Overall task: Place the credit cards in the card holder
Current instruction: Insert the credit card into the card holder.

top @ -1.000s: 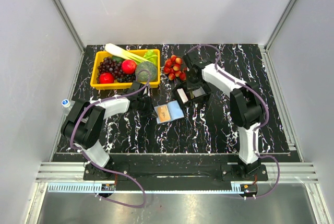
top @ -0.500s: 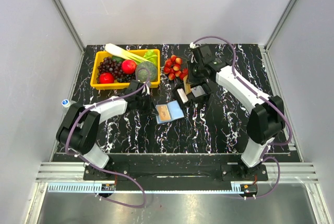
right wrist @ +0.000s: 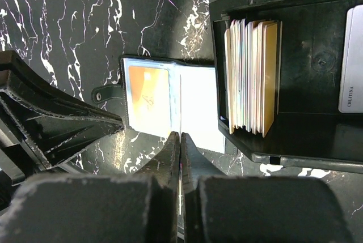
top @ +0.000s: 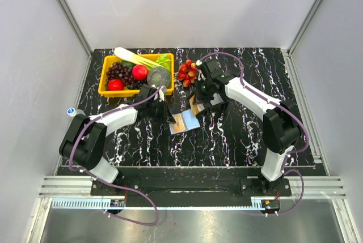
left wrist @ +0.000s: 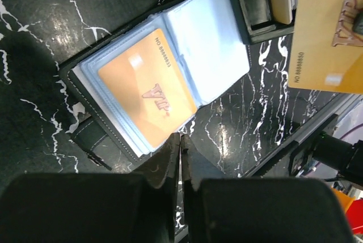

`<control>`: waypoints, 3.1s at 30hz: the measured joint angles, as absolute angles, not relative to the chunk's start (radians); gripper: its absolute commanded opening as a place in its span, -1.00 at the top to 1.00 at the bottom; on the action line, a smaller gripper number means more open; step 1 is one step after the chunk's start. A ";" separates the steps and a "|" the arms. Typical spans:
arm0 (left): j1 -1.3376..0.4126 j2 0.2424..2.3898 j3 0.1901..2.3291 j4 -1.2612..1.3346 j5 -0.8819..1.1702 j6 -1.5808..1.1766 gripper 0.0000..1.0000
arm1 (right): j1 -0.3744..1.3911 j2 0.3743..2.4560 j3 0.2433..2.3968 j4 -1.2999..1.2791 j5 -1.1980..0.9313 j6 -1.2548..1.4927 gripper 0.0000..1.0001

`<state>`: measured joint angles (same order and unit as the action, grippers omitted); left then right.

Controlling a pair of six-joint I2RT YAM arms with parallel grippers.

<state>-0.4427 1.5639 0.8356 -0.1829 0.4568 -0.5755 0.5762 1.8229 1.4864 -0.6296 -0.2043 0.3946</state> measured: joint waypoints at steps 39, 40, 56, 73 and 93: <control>-0.444 1.639 0.850 -0.170 0.356 -0.693 0.09 | 0.591 1.930 1.469 -0.587 -0.253 0.413 0.87; -0.444 1.645 0.851 -0.165 0.356 -0.695 0.09 | 0.591 1.933 1.469 -0.587 -0.252 0.413 0.87; -0.444 1.674 0.851 -0.118 0.381 -0.717 0.18 | 0.591 1.950 1.464 -0.587 -0.245 0.412 0.86; -0.444 1.678 0.851 -0.011 0.458 -0.760 0.33 | 0.593 1.958 1.452 -0.588 -0.195 0.408 0.85; -0.445 1.668 0.863 -0.171 0.316 -0.734 0.17 | 0.594 1.912 1.452 -0.591 -0.178 0.404 0.84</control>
